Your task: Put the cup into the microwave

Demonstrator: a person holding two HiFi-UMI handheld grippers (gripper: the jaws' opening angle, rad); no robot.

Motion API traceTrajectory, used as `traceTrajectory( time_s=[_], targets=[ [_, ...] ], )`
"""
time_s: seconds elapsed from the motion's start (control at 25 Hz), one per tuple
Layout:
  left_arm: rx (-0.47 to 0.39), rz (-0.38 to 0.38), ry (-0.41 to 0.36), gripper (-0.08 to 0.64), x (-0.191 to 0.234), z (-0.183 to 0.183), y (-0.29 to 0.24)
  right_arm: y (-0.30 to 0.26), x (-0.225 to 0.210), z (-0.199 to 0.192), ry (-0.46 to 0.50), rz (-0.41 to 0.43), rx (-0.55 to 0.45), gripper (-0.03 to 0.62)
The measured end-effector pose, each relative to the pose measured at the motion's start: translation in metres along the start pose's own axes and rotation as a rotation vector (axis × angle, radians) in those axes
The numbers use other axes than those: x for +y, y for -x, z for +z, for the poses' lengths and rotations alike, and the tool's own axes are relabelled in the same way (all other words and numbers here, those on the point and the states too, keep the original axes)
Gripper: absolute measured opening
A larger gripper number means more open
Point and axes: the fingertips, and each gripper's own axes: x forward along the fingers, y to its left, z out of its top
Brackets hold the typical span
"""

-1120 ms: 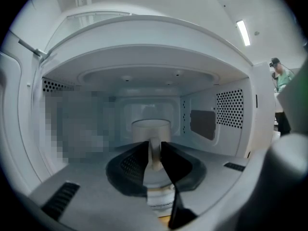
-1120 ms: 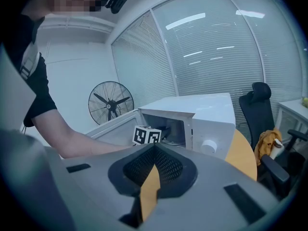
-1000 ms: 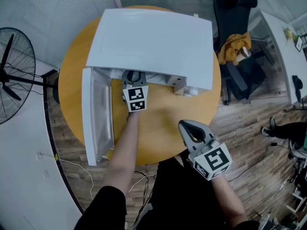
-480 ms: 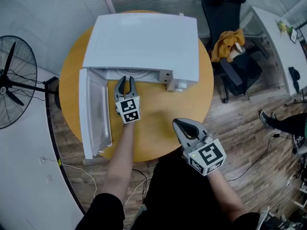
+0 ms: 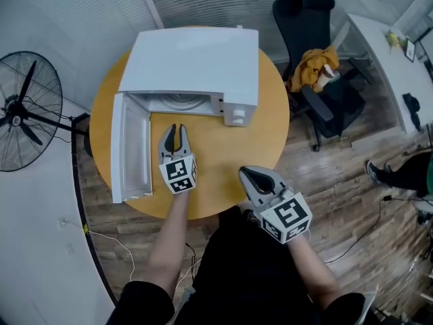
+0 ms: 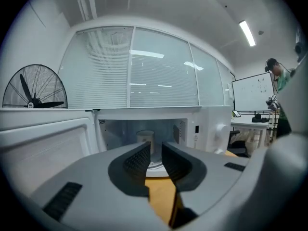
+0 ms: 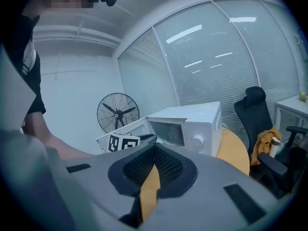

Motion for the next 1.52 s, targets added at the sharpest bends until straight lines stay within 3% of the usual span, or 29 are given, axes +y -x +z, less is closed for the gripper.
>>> traceTrajectory(
  time_s=[0.52, 0.88, 1.24, 1.52],
  targets=[
    [-0.044, -0.103, 0.028, 0.036, -0.108, 0.042, 0.134, 0.096, 0.008, -0.002, 0.0, -0.006, -0.091, 0.009],
    [-0.101, -0.214, 0.041, 0.001, -0.165, 0.074, 0.217, 0.131, 0.019, -0.021, 0.004, 0.002, -0.115, 0.009],
    [-0.071, -0.302, 0.084, -0.003, -0.195, 0.084, 0.261, 0.142, 0.034, -0.023, 0.023, 0.02, -0.13, 0.009],
    [-0.048, -0.286, 0.096, -0.003, -0.181, 0.086, 0.269, 0.139, 0.038, -0.015, 0.037, 0.008, -0.141, 0.009]
  ],
)
